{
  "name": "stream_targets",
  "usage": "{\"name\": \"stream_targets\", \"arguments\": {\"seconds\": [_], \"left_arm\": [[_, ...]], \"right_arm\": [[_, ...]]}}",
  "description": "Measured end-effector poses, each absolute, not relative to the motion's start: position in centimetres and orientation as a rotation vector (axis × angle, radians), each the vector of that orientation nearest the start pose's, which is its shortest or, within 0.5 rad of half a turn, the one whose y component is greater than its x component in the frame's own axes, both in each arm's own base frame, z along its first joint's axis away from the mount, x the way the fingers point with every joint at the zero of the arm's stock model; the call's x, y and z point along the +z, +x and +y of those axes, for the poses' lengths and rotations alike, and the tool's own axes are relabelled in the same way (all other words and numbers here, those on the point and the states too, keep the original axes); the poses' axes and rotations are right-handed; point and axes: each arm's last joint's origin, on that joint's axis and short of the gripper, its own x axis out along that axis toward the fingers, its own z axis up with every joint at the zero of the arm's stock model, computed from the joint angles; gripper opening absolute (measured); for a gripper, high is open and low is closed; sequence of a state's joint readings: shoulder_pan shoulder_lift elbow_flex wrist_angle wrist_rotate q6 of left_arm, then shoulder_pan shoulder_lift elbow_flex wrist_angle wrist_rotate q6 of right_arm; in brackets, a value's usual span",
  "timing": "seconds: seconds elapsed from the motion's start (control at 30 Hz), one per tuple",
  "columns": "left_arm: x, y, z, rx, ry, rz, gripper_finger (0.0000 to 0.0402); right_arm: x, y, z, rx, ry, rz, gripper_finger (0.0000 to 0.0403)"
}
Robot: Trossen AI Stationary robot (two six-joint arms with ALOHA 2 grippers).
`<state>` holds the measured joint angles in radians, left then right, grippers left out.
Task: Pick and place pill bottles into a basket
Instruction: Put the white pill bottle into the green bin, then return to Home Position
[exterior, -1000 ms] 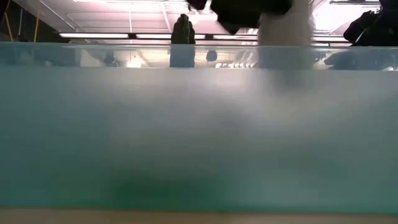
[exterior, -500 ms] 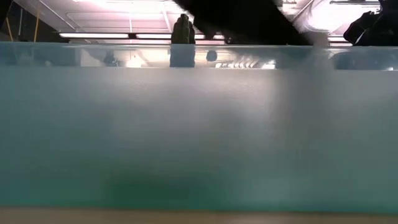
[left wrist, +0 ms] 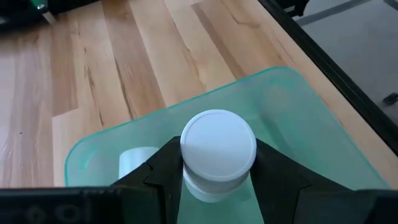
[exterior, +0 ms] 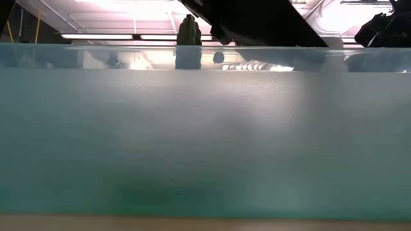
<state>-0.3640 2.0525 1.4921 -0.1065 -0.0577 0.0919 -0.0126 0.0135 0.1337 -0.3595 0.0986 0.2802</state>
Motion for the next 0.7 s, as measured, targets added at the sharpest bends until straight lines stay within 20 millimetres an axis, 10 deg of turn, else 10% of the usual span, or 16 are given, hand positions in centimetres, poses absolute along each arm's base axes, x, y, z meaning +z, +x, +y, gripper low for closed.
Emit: {"name": "stream_targets", "arguments": {"seconds": [0.53,0.7], "left_arm": [[19.9,42.9,-16.2,-0.330,0.235,0.626,0.0252],[24.2,43.3,-15.4,-0.301,0.254,0.496,0.0255]], "right_arm": [[17.3,8.6,-0.4,-0.144,0.268,0.221,0.0252],[17.3,8.6,-0.4,-0.143,0.268,0.222,0.0252]]}}
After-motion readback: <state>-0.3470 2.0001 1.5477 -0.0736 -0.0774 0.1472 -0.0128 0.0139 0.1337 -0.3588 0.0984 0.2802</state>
